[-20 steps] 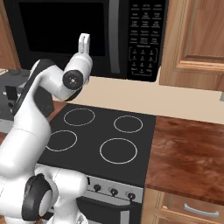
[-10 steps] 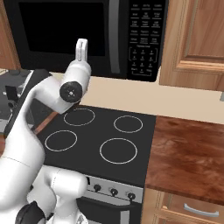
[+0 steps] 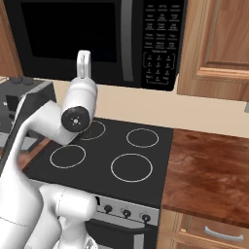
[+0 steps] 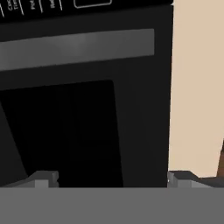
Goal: Transport the fish from the fridge to the microwave and turn on the microwave.
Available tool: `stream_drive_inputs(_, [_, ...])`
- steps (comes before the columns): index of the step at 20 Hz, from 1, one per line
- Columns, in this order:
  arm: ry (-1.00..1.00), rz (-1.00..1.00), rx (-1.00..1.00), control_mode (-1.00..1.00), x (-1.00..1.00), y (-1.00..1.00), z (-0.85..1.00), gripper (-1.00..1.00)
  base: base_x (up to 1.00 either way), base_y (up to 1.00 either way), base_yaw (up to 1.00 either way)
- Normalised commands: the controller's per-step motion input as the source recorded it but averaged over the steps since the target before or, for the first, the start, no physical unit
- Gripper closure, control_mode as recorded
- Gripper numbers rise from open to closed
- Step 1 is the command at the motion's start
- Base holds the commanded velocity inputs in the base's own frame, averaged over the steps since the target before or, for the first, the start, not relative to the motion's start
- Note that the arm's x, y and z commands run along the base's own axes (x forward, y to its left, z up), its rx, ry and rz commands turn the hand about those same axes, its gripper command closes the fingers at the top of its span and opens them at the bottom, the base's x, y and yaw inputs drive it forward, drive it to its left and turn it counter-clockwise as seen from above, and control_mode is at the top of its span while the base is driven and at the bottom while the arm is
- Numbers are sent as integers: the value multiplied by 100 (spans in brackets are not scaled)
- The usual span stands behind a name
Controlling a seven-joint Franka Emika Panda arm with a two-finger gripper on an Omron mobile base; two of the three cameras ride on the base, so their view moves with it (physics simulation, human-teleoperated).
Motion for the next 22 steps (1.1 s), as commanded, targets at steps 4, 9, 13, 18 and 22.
stream_drive_inputs(4, [-4,13,-14,-100,-45,-18,-10,-100,0,0,0])
stream_drive_inputs(9, [-4,0,-10,-100,-7,-27,-20,-100,0,0,0])
stream_drive_inputs(13, [-2,-3,-8,-100,10,-31,-23,-100,0,0,0])
stream_drive_inputs(18, [0,-2,-4,-100,14,-35,-14,-100,0,0,0])
stream_drive_inputs(22, [0,0,0,-100,2,-43,-4,-100,0,0,0])
